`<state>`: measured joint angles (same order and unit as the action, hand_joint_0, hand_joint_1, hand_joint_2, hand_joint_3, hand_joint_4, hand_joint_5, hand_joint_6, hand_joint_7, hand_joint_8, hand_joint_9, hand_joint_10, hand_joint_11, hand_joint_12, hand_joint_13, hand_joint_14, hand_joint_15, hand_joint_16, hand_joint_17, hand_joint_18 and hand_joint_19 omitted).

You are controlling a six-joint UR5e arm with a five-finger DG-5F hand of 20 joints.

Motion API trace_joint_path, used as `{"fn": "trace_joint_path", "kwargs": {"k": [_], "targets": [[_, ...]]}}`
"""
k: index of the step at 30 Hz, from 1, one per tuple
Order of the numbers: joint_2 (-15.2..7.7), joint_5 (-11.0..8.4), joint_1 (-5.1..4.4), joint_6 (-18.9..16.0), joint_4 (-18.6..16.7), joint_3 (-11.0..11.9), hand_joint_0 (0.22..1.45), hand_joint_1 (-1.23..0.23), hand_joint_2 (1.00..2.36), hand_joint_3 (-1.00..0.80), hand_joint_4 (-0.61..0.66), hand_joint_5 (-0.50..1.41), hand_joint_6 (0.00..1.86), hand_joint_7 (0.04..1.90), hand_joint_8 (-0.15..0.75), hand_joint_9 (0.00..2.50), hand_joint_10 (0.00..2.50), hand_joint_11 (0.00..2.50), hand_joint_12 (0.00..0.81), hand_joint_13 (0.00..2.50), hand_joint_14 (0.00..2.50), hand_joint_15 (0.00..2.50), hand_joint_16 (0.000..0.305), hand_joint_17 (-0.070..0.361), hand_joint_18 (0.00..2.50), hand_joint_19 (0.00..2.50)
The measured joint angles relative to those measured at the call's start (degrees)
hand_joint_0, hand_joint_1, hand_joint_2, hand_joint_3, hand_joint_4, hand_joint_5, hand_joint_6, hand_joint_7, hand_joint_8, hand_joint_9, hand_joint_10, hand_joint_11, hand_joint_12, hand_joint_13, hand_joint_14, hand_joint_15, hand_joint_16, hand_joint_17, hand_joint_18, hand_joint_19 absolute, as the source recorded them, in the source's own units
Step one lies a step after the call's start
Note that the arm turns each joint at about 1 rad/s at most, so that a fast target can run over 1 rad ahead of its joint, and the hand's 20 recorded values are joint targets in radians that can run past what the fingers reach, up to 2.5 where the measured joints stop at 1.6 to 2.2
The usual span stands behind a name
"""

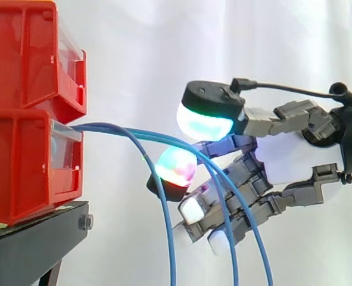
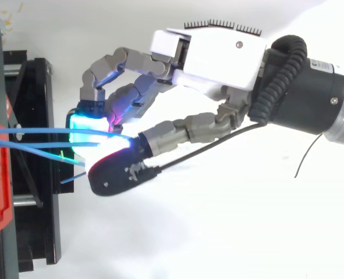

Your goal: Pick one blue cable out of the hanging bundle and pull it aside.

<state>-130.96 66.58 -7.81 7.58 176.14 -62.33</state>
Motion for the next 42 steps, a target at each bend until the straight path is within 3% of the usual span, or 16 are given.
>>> {"fn": "trace_joint_path", "kwargs": {"k": [2,6,7,10,11,16,19,24,29,34,36,42], "targets": [[0.0,0.01,0.00,0.0,0.1,0.0,0.49,-0.52,1.00,-0.50,0.07,-0.14,0.88,0.95,0.329,0.96,0.02,0.49,0.394,0.66,0.01,0.32,0.055,0.123,0.70,0.54],[0.0,-0.02,-0.01,0.0,0.1,0.0,0.56,-0.68,1.01,-0.32,0.05,-0.14,0.88,0.98,0.315,0.96,0.02,0.49,0.373,0.67,0.01,0.32,0.050,0.112,0.68,0.54],[0.0,-0.03,-0.01,0.0,0.2,0.0,0.60,-0.79,1.02,-0.25,0.03,-0.14,0.88,1.02,0.309,0.95,0.02,0.50,0.368,0.67,0.01,0.31,0.048,0.109,0.69,0.52],[0.0,-0.04,-0.01,0.0,0.2,0.1,0.67,-0.91,1.02,-0.22,-0.05,-0.15,0.90,1.02,0.295,0.93,0.02,0.50,0.360,0.67,0.01,0.30,0.047,0.106,0.72,0.50],[0.0,-0.04,-0.01,0.1,0.1,0.1,0.72,-0.95,1.02,-0.23,-0.08,-0.15,0.90,1.15,0.286,0.93,0.02,0.50,0.357,0.68,0.01,0.30,0.047,0.105,0.74,0.48],[0.0,-0.03,-0.01,0.0,0.2,0.1,0.79,-0.96,1.00,-0.50,-0.16,-0.16,0.92,0.93,0.279,0.93,0.02,0.49,0.350,0.69,0.01,0.30,0.046,0.103,0.75,0.49],[0.0,0.05,0.00,0.0,0.2,0.1,0.77,-0.99,1.00,-0.50,-0.13,-0.15,0.92,0.84,0.274,0.93,0.02,0.50,0.349,0.69,0.01,0.29,0.046,0.104,0.76,0.47],[0.0,0.12,0.03,0.1,0.4,0.3,0.69,-0.99,1.00,-0.50,-0.04,-0.13,0.89,0.85,0.276,0.94,0.02,0.50,0.346,0.69,0.01,0.30,0.046,0.103,0.75,0.48],[0.0,0.15,0.13,0.4,1.2,0.7,0.49,-0.78,1.00,-0.50,0.07,-0.11,0.87,0.83,0.310,0.99,0.02,0.49,0.381,0.70,0.01,0.32,0.052,0.116,0.75,0.51],[0.0,0.20,0.23,0.4,2.0,0.8,0.51,-0.57,1.00,-0.50,0.06,-0.11,0.86,0.88,0.316,1.00,0.02,0.49,0.380,0.70,0.01,0.33,0.052,0.118,0.72,0.55],[0.1,0.19,0.24,0.4,2.2,0.8,0.55,-0.60,1.01,-0.38,0.05,-0.11,0.85,0.94,0.315,1.00,0.02,0.49,0.369,0.69,0.01,0.34,0.049,0.111,0.70,0.56],[0.1,0.13,0.28,0.4,2.4,1.0,0.59,-0.77,1.02,-0.27,0.06,-0.13,0.86,0.95,0.304,0.97,0.02,0.50,0.372,0.71,0.01,0.33,0.049,0.109,0.73,0.54]]}}
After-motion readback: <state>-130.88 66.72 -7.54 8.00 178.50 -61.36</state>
